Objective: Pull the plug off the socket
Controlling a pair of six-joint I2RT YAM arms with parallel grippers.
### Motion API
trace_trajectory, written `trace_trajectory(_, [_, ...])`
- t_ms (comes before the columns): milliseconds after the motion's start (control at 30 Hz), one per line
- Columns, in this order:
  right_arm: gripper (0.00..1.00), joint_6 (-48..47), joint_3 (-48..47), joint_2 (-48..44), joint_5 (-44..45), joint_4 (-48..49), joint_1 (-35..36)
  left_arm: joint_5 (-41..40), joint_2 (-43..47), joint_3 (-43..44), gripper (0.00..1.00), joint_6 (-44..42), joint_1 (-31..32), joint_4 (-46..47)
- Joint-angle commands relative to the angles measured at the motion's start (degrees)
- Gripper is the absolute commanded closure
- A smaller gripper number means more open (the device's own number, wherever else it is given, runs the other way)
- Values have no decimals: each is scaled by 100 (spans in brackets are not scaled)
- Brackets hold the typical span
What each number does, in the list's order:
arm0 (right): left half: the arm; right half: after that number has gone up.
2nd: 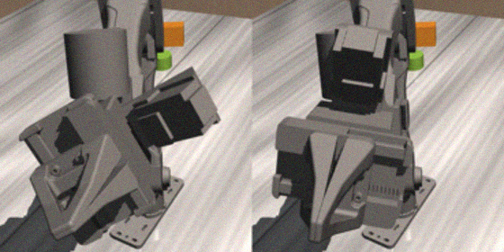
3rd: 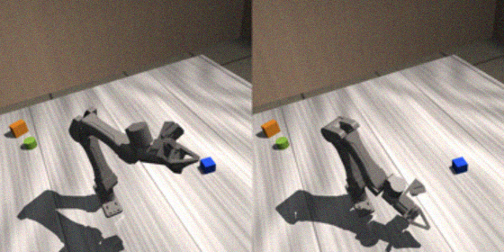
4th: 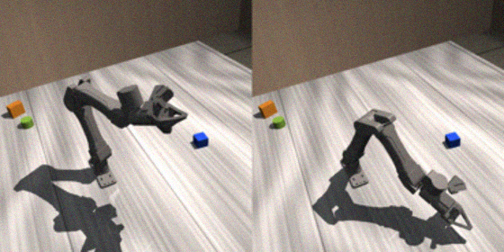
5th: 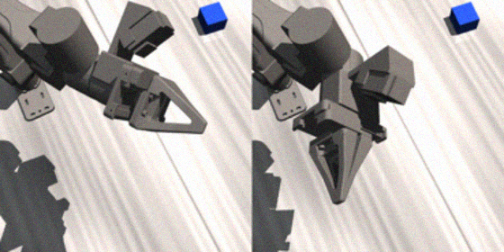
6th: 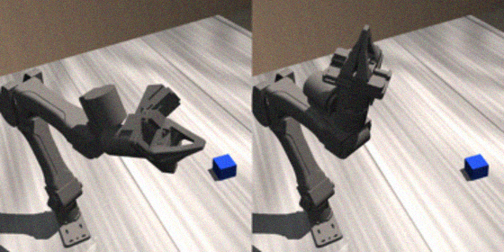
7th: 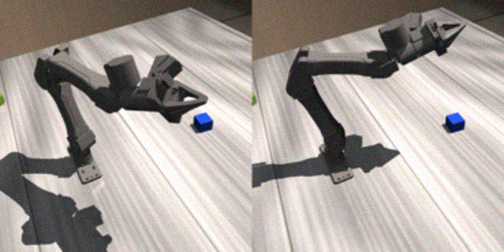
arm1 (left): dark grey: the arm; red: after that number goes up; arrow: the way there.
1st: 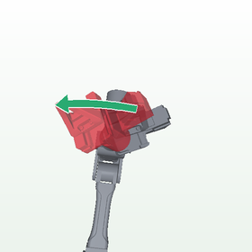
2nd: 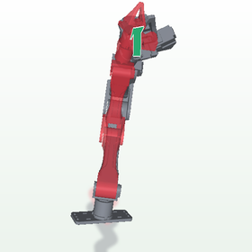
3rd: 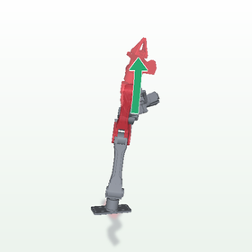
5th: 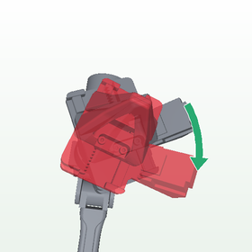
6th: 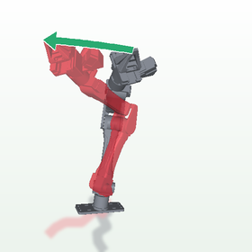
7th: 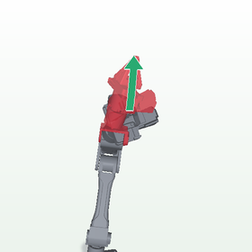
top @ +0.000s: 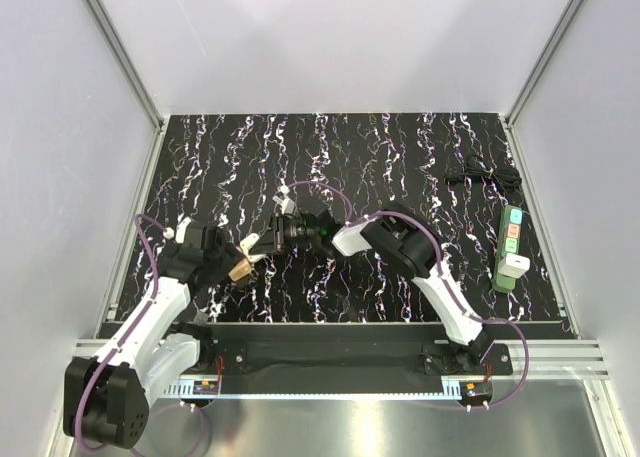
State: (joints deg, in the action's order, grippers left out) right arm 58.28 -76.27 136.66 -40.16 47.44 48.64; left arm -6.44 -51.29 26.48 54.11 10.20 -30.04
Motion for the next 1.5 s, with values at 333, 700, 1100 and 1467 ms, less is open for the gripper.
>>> trace_trajectory(333, [100, -827, 341, -922, 756, -1176, -443, -1220, -233, -108, 100, 30, -132, -942])
trace_trajectory(700, [100, -967, 578, -983, 492, -604, -628, -1106, 321, -99, 100, -120, -141, -863])
trace_trajectory(1100, [100, -1547, 26, -597, 290, -1157, -1102, -912, 602, -3, 53, -313, -150, -749])
trace_trajectory(1467, [87, -2005, -898, -114, 290, -2080, -1146, -377, 1173, 314, 1, -498, -141, -881])
